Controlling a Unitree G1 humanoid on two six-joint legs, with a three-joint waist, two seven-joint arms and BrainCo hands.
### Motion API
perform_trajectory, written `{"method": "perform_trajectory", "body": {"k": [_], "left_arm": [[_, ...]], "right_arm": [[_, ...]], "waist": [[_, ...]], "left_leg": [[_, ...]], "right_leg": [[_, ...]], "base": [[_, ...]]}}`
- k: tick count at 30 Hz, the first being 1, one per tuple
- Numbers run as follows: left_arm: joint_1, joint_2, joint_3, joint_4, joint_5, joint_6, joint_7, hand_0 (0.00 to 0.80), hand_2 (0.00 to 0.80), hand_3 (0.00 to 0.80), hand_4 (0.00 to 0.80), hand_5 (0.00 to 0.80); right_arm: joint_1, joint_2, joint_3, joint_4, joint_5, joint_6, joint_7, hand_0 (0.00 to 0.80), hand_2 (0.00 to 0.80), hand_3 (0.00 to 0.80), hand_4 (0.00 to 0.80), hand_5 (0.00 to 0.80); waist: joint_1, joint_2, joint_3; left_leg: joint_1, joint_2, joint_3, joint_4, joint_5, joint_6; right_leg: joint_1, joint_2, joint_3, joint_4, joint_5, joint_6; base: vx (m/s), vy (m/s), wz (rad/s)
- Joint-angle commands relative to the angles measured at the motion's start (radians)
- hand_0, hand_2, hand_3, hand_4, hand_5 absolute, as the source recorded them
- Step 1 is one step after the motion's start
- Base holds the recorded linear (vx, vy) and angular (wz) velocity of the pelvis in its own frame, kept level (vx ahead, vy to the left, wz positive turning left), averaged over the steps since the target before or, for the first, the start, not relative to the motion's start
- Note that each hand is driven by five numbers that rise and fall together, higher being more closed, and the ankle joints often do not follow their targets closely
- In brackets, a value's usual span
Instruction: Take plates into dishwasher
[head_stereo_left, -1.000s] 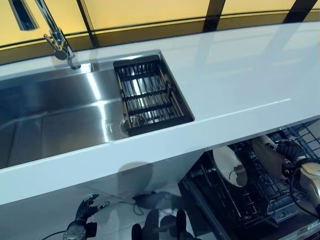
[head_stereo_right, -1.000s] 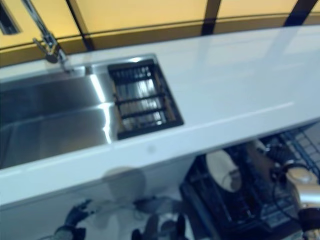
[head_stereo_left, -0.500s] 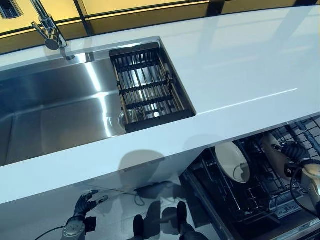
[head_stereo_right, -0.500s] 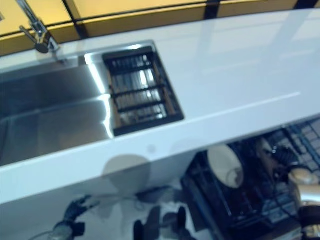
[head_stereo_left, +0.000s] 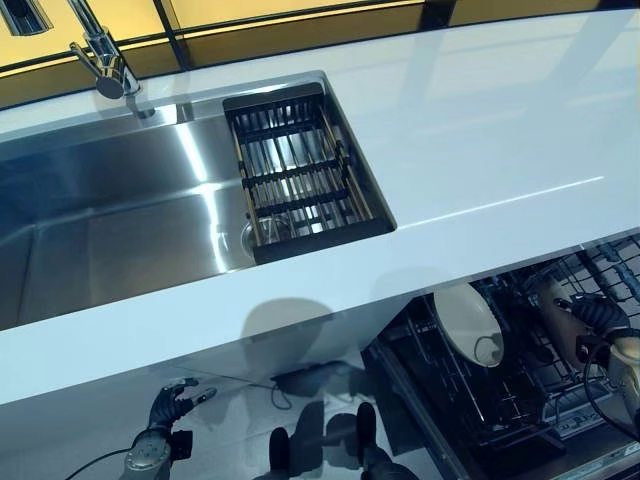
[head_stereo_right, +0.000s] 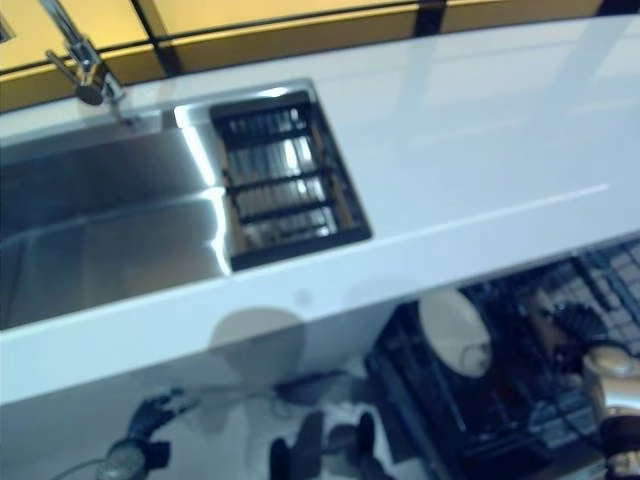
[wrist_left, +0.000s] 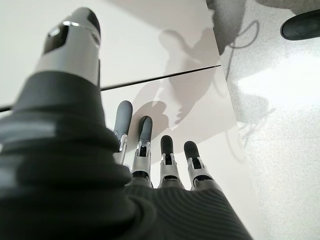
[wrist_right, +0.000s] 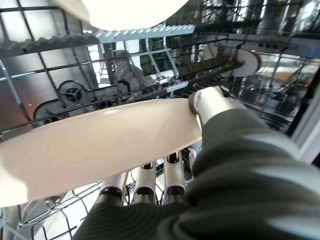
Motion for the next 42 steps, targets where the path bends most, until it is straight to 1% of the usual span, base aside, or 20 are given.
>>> {"method": "perform_trajectory", "body": {"k": [1, 10, 24, 38, 42], "left_arm": [[-0.050, 0.075, -0.015, -0.012, -0.043, -0.049, 0.012, 0.000, 0.000, 0.000, 0.000, 0.000], [-0.061, 0.093, -0.016, -0.023, -0.054, -0.046, 0.007, 0.000, 0.000, 0.000, 0.000, 0.000], [-0.077, 0.119, -0.010, -0.030, -0.080, -0.051, 0.004, 0.000, 0.000, 0.000, 0.000, 0.000], [-0.080, 0.126, -0.004, -0.030, -0.086, -0.054, 0.001, 0.000, 0.000, 0.000, 0.000, 0.000], [-0.086, 0.132, -0.002, -0.033, -0.089, -0.047, 0.003, 0.000, 0.000, 0.000, 0.000, 0.000]], "right_arm": [[-0.043, -0.052, 0.016, 0.016, -0.013, -0.046, -0.017, 0.800, 0.800, 0.800, 0.800, 0.800], [-0.061, -0.050, 0.050, 0.022, -0.078, -0.051, -0.061, 0.800, 0.800, 0.800, 0.800, 0.800], [-0.124, -0.065, 0.082, 0.045, -0.090, -0.048, -0.084, 0.800, 0.800, 0.800, 0.800, 0.800], [-0.133, -0.077, 0.085, 0.055, -0.102, -0.047, -0.099, 0.800, 0.800, 0.800, 0.800, 0.800], [-0.147, -0.079, 0.090, 0.063, -0.107, -0.043, -0.114, 0.800, 0.800, 0.800, 0.800, 0.800]], "waist": [[0.027, -0.029, -0.029], [0.040, -0.029, -0.011], [0.048, -0.023, 0.013], [0.047, -0.018, 0.017], [0.050, -0.011, 0.018]], "left_leg": [[-0.132, -0.018, -0.076, 0.102, 0.025, 0.042], [-0.153, -0.020, -0.081, 0.107, 0.031, 0.044], [-0.184, -0.018, -0.078, 0.098, 0.047, 0.039], [-0.201, -0.017, -0.071, 0.096, 0.056, 0.037], [-0.204, -0.018, -0.074, 0.087, 0.062, 0.037]], "right_leg": [[-0.007, 0.001, -0.049, 0.198, -0.161, -0.004], [-0.021, 0.002, -0.059, 0.198, -0.154, -0.003], [-0.056, 0.007, -0.074, 0.189, -0.137, 0.002], [-0.076, 0.008, -0.083, 0.195, -0.135, 0.002], [-0.083, 0.007, -0.087, 0.197, -0.135, 0.004]], "base": [[-0.001, -0.015, 0.04], [-0.001, -0.005, 0.01], [-0.015, -0.012, 0.02], [0.000, 0.000, 0.00], [0.000, 0.000, 0.00]]}}
